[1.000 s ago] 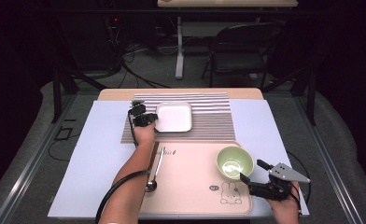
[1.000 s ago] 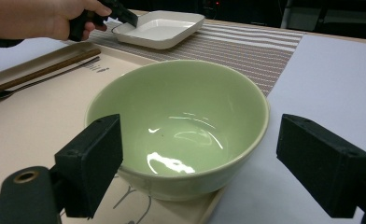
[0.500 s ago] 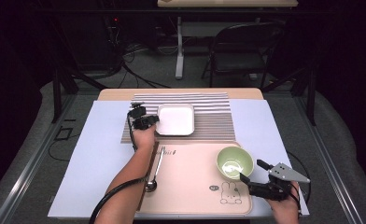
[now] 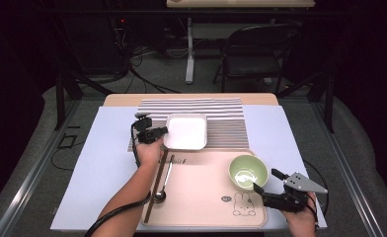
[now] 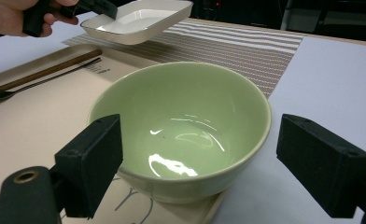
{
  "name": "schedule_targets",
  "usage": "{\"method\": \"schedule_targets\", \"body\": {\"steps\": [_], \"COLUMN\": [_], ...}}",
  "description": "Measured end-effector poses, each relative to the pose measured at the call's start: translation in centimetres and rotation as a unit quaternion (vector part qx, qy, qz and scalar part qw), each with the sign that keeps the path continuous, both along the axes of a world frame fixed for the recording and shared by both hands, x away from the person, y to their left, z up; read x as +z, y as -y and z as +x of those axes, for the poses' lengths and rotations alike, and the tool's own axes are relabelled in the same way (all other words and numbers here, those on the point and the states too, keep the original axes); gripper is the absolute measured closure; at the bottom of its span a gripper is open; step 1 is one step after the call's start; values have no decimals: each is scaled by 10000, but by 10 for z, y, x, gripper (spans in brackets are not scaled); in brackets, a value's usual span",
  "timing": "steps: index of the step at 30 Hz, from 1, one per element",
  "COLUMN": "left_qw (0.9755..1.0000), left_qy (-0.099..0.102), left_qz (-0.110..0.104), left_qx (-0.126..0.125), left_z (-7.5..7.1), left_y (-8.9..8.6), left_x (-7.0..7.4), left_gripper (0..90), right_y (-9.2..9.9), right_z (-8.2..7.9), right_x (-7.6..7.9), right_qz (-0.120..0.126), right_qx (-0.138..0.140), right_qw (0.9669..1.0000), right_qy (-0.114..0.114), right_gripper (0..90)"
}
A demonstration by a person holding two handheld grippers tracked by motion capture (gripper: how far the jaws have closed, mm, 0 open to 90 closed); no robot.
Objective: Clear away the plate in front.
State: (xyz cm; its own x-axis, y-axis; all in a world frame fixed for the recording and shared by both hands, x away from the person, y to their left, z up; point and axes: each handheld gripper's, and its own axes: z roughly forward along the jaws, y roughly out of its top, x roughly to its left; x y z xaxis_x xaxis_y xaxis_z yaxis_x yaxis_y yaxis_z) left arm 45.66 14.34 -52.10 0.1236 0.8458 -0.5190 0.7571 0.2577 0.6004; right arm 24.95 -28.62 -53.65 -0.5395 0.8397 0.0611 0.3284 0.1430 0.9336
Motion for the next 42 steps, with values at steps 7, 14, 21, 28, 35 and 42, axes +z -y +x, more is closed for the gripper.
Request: {"method": "schedule_targets", "body": {"steps": [7, 14, 21, 28, 35, 42], "left_qw": [10000, 9998, 9991, 9973, 9956, 9946], "left_qy": [-65, -111, -197, -341, -411, -508], "left_qz": [-54, -29, -79, -62, -57, -11], "left_qx": [-22, -182, -380, -651, -838, -909], "left_z": [-16, -32, -49, -65, -79, -89], "left_y": [-2, 5, 12, 26, 34, 37], "left_x": [-3, -7, -10, -15, -17, -24], "left_gripper": [885, 885, 885, 883, 883, 882], "right_y": [-1, -3, -7, -9, -9, -10], "right_z": [0, 3, 7, 8, 9, 9], "right_x": [0, 1, 0, 1, 1, 1], "right_qz": [-9, -21, -42, -23, -24, -34], "right_qx": [10, 58, 130, 161, 169, 171], "right_qw": [10000, 10000, 9999, 9999, 9998, 9998], "right_qy": [3, 7, 29, 29, 34, 37], "right_gripper": [141, 141, 141, 141, 141, 141]}}
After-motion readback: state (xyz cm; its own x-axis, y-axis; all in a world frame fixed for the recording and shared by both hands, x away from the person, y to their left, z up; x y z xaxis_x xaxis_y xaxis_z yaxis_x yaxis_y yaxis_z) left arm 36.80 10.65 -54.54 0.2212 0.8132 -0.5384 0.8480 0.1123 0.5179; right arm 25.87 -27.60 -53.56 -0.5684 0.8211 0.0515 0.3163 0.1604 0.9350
